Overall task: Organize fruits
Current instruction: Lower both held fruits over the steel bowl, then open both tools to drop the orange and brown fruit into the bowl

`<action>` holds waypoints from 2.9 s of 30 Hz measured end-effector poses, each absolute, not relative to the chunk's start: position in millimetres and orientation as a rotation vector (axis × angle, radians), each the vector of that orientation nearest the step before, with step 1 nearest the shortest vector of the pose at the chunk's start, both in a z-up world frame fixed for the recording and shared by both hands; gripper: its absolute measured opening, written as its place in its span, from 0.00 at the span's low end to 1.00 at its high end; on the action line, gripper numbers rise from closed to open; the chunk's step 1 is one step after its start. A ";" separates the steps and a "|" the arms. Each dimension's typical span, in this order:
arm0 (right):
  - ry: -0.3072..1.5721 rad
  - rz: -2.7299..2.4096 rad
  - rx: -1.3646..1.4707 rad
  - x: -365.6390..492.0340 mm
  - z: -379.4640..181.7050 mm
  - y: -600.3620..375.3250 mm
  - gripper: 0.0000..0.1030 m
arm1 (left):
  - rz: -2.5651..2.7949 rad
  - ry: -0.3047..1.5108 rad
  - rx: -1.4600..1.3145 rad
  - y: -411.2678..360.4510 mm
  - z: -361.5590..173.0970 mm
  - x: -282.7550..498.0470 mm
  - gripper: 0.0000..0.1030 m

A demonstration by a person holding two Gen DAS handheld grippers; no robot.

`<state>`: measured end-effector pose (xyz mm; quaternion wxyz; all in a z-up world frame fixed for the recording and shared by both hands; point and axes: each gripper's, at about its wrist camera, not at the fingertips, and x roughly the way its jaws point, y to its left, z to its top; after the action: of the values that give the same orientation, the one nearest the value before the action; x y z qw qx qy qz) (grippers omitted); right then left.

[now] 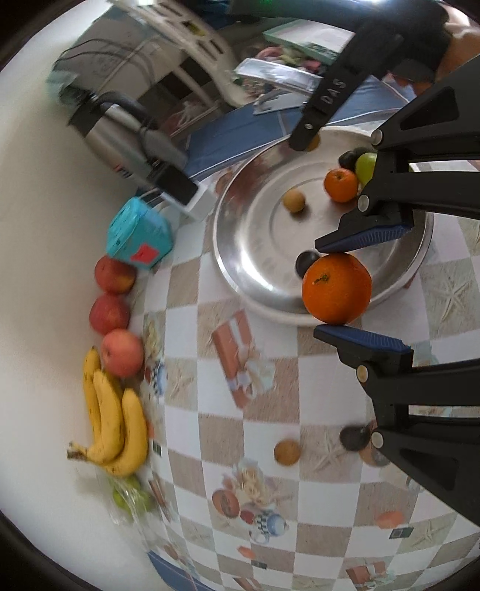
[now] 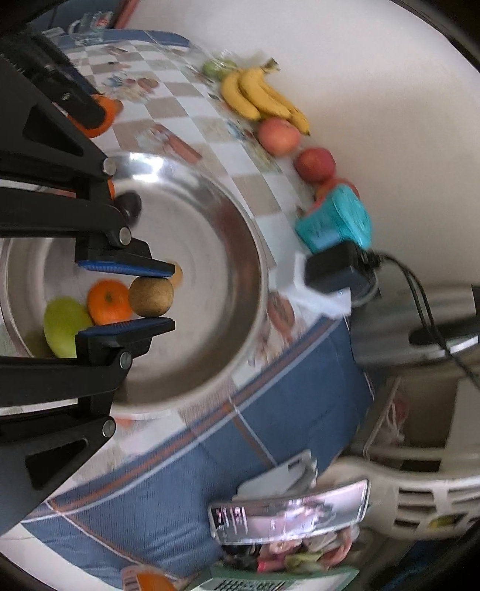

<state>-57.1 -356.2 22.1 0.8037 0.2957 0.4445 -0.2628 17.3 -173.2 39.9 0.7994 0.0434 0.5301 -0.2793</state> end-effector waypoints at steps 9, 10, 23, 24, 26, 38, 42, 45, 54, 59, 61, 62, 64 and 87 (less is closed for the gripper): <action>0.951 -0.596 0.640 -63.8 19.9 -367.4 0.23 | -0.651 1.157 0.160 -199.2 27.6 -2.0 0.41; 0.953 -0.597 0.638 -64.2 19.4 -367.6 0.23 | -0.655 1.162 0.170 -201.6 25.5 -3.7 0.41; 1.027 -0.618 0.654 -61.2 -8.5 -373.4 0.23 | -0.664 1.215 0.219 -215.8 6.2 -10.9 0.41; 1.031 -0.620 0.655 -61.4 -9.8 -374.0 0.23 | -0.664 1.218 0.222 -216.4 5.3 -11.1 0.41; 1.035 -0.623 0.655 -61.9 -11.6 -374.9 0.23 | -0.662 1.226 0.226 -217.1 3.3 -11.1 0.41; 1.054 -0.628 0.658 -62.7 -16.0 -375.8 0.23 | -0.650 1.258 0.247 -220.4 -7.3 -13.9 0.41; 1.054 -0.631 0.657 -62.5 -15.2 -376.1 0.23 | -0.649 1.264 0.250 -220.8 -9.5 -14.7 0.41; 1.057 -0.624 0.650 -61.0 -15.2 -375.0 0.23 | -0.648 1.265 0.253 -220.9 -10.6 -15.0 0.41; 1.061 -0.624 0.631 -59.0 -12.4 -375.4 0.23 | -0.639 1.272 0.254 -221.9 -13.0 -13.3 0.42; 1.057 -0.627 0.623 -59.5 -10.3 -374.9 0.25 | -0.630 1.277 0.249 -220.5 -12.8 -12.2 0.43; 1.053 -0.628 0.618 -59.7 -9.0 -374.9 0.27 | -0.631 1.275 0.241 -219.3 -11.7 -11.5 0.43; 1.051 -0.629 0.615 -59.9 -8.4 -374.8 0.29 | -0.633 1.273 0.238 -218.8 -10.3 -11.1 0.43; 1.046 -0.628 0.611 -60.3 -6.6 -374.9 0.33 | -0.634 1.267 0.234 -218.0 -7.9 -10.8 0.43; 1.041 -0.589 0.570 -55.7 7.3 -361.4 0.33 | -0.503 1.227 0.059 -172.1 18.2 29.8 0.43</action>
<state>-55.7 -361.4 7.3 0.7885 0.2647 0.4832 -0.2733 29.8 -172.1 18.2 0.7877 0.0276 0.5694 -0.2335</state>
